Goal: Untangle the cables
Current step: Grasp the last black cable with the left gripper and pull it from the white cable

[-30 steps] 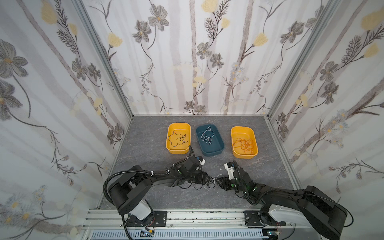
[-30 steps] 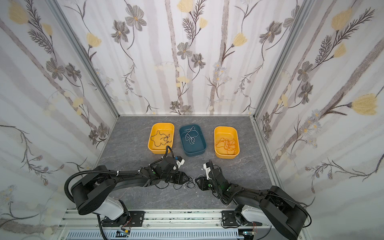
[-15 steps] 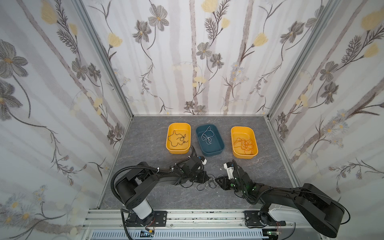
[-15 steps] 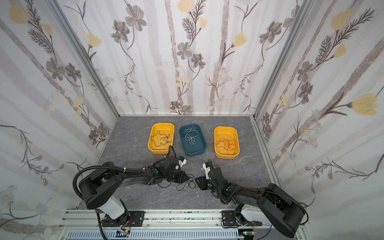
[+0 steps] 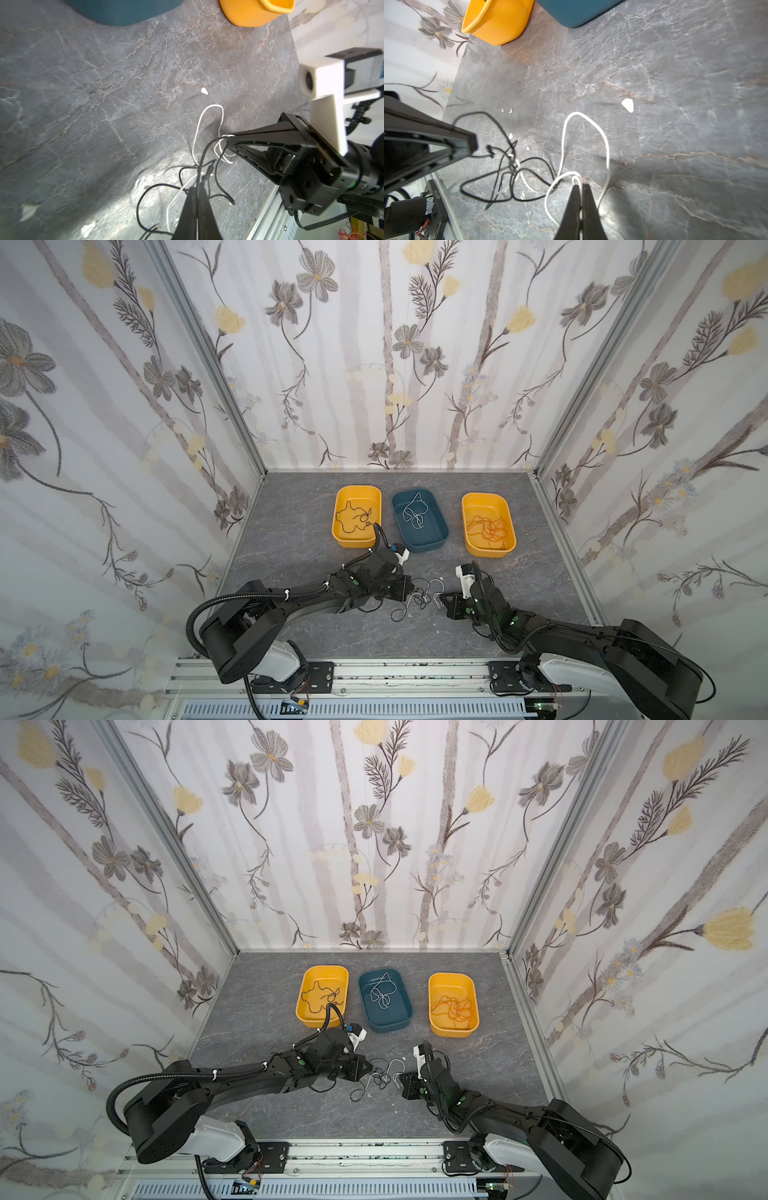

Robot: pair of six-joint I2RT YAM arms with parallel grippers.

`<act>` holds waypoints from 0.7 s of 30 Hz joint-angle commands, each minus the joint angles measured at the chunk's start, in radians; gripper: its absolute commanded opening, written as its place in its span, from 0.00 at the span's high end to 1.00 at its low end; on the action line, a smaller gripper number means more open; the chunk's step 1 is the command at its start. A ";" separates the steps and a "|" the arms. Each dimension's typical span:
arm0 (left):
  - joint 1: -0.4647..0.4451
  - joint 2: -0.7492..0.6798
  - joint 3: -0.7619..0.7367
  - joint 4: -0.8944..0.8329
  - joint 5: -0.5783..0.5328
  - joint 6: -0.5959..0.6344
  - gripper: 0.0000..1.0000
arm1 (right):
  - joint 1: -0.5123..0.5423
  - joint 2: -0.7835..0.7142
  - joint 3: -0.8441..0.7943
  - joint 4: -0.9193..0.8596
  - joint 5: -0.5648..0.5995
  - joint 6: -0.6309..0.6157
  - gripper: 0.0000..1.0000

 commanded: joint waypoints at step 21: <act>0.229 -0.525 0.004 -0.304 -0.205 -0.038 1.00 | -0.126 -0.284 -0.085 -0.212 0.154 0.110 1.00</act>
